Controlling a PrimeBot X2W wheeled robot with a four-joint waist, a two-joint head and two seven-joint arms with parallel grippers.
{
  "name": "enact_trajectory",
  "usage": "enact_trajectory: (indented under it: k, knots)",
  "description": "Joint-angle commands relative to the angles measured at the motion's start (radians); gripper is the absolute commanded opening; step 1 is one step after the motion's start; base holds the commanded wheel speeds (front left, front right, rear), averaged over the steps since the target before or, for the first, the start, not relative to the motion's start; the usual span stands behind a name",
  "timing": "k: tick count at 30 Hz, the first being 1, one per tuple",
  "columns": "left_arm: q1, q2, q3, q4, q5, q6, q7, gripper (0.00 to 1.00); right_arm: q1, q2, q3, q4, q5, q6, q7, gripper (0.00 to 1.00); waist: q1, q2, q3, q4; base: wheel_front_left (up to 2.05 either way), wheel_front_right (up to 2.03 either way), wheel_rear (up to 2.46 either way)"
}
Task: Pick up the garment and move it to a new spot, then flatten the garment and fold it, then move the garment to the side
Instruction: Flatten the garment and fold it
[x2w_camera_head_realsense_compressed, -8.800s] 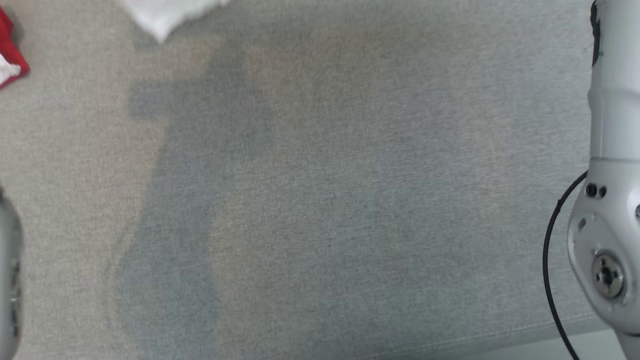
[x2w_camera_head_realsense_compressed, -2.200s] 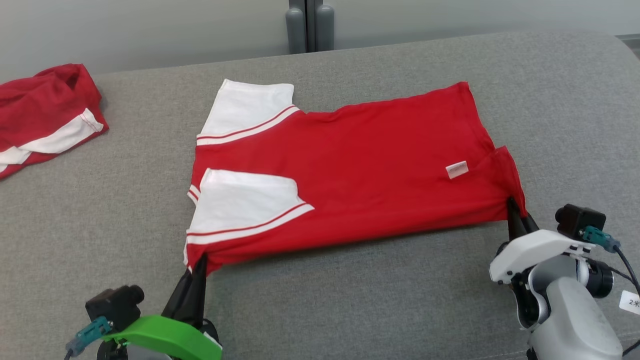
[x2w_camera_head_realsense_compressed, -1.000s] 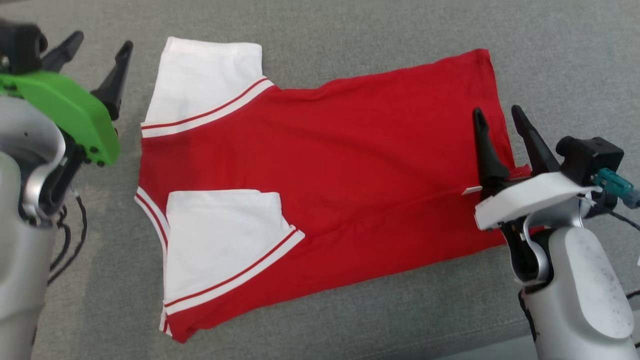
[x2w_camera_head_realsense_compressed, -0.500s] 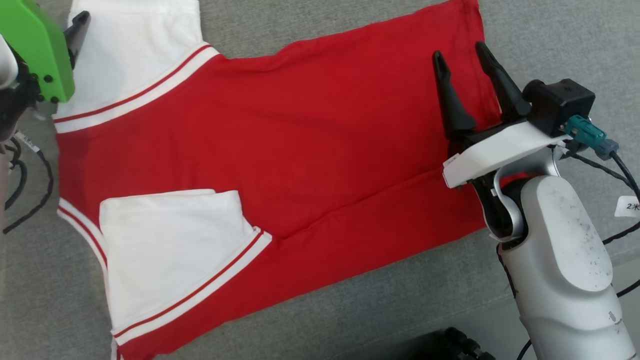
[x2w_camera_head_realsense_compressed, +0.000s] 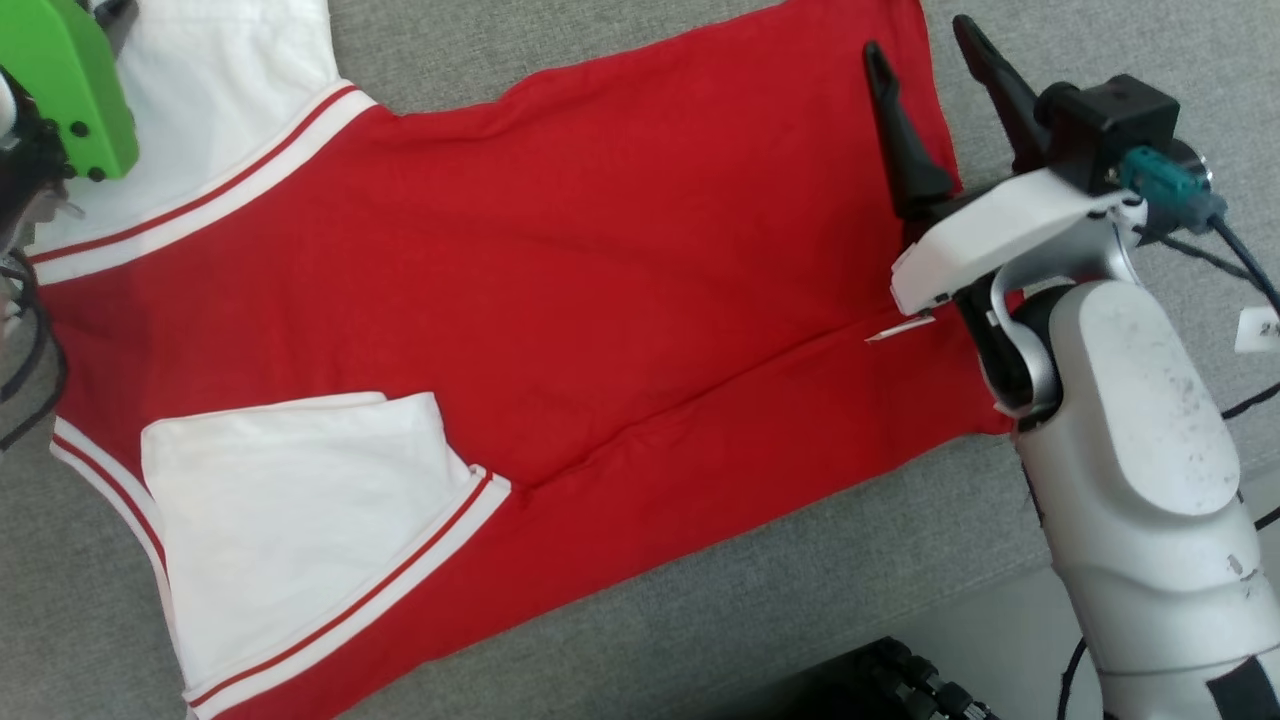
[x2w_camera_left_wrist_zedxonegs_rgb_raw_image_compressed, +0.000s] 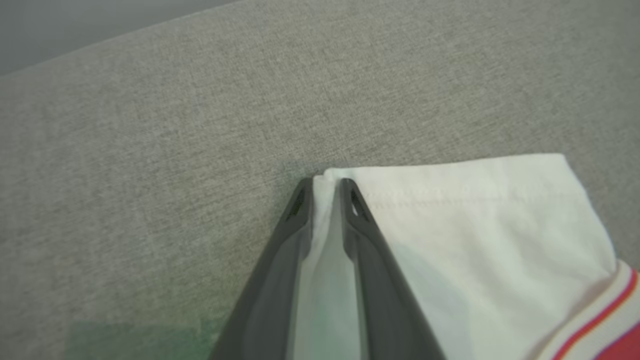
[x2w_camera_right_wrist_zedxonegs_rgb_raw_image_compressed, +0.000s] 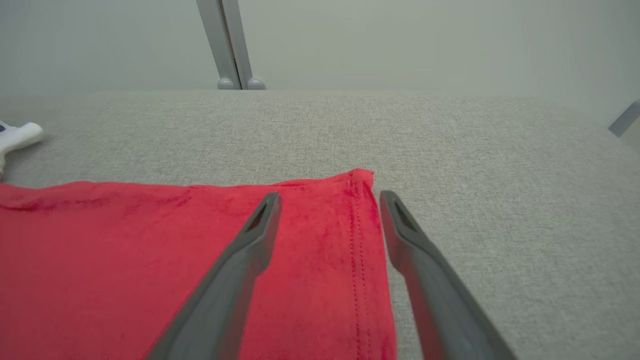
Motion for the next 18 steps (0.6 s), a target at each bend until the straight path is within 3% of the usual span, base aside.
enact_trajectory:
  k: [1,7,16,17,18]
  knots:
    - [0.017,-0.015,-0.024,0.010,-0.010,-0.006,0.006,0.00,-0.034,-0.017,-0.003,0.020,-0.020,-0.001,0.013,1.00,-0.0001,0.0000,-0.017,0.021,0.00,0.00,0.00]
    - [0.016,-0.028,-0.066,-0.037,-0.039,-0.007,-0.032,0.00,-0.145,-0.085,0.009,0.161,-0.067,-0.001,0.108,1.00,-0.0001,0.0000,-0.062,0.083,0.00,0.00,0.00]
    - [0.031,-0.035,-0.139,-0.125,-0.126,-0.008,-0.089,0.00,-0.246,-0.177,0.076,0.356,-0.040,-0.001,0.256,1.00,-0.0001,0.0000,-0.120,0.165,0.00,0.00,0.00]
    - [0.034,-0.034,-0.149,-0.136,-0.136,-0.008,-0.097,0.00,-0.254,-0.185,0.085,0.378,-0.030,-0.001,0.277,0.98,-0.0001,0.0000,-0.126,0.174,0.00,0.00,0.00]
    - [0.035,-0.033,-0.155,-0.143,-0.145,-0.008,-0.102,0.00,-0.261,-0.188,0.089,0.392,-0.019,-0.001,0.288,0.80,-0.0001,0.0000,-0.129,0.179,0.00,0.00,0.00]
